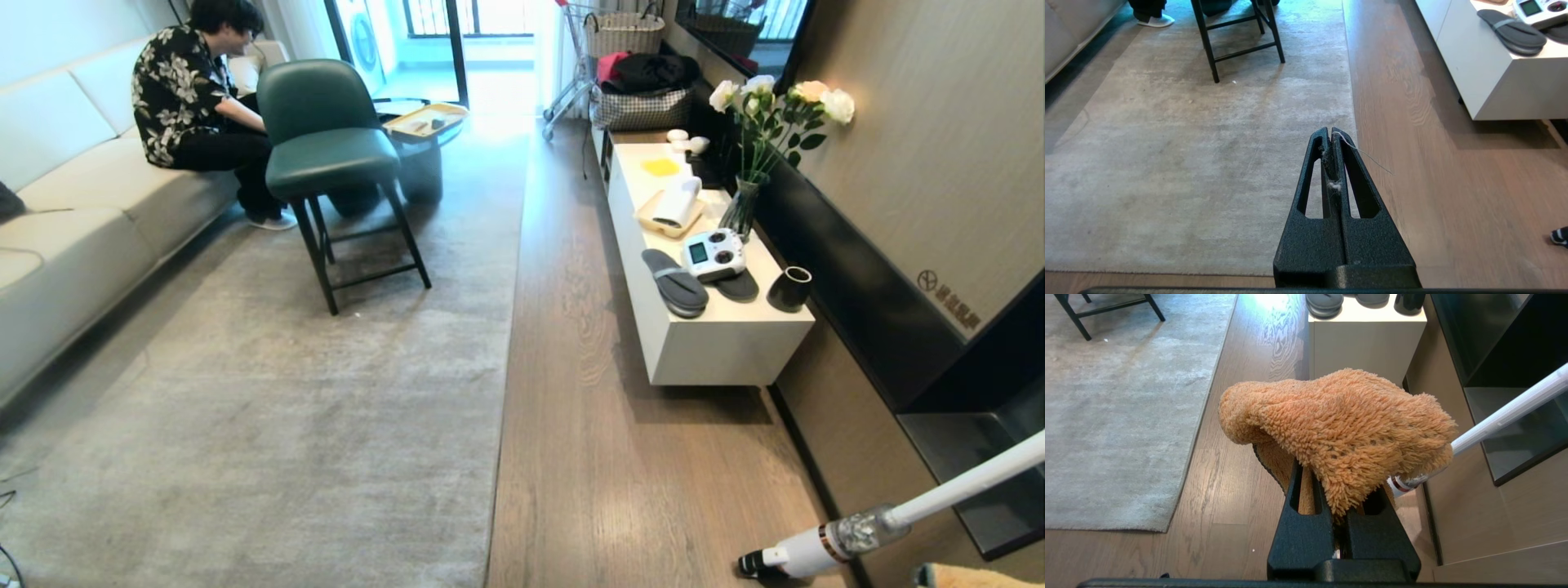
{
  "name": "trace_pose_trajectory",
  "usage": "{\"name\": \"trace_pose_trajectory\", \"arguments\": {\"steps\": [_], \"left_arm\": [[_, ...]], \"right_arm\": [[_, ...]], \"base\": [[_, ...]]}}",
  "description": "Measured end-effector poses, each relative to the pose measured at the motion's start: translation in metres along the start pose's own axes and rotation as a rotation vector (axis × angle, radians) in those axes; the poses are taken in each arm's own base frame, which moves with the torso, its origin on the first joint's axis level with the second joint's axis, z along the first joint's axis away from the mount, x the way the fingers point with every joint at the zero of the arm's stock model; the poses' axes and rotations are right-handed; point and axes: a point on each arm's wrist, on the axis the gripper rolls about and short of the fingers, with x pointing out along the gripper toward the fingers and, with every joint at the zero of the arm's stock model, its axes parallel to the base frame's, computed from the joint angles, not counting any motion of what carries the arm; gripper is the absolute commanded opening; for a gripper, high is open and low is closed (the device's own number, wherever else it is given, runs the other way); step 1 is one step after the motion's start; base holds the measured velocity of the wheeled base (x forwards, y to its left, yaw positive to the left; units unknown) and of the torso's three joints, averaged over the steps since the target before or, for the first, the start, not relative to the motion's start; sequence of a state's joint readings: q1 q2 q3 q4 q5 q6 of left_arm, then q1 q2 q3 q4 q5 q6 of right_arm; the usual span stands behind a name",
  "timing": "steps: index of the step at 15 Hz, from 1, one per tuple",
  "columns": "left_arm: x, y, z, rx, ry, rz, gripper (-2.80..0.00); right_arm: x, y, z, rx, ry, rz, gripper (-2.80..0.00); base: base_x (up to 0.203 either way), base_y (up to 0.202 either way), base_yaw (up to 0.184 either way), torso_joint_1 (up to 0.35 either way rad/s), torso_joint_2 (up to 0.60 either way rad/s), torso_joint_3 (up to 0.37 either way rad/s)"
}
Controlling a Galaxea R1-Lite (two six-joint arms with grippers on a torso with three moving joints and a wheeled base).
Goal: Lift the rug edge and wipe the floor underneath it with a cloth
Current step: Put down the rag
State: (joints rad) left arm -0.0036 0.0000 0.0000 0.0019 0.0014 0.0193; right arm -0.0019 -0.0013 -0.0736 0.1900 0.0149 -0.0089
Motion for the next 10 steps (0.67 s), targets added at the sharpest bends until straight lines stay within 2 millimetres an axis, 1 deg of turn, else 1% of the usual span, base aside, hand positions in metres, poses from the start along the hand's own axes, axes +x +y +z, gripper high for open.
{"name": "trace_pose_trajectory", "arguments": {"steps": [5,10], "left_arm": [[0.0000,0.0000,0.0000,0.000,0.000,0.001,-2.80],[0.0000,0.0000,0.0000,0.001,0.000,0.000,-2.80]], "right_arm": [[0.0000,0.0000,0.0000,0.000,0.000,0.000,-2.80],[0.0000,0.0000,0.0000,0.000,0.000,0.000,-2.80]], "base": [[0.000,0.000,0.000,-0.151,0.51,0.357],[0.000,0.000,0.000,-0.105,0.47,0.368]]}}
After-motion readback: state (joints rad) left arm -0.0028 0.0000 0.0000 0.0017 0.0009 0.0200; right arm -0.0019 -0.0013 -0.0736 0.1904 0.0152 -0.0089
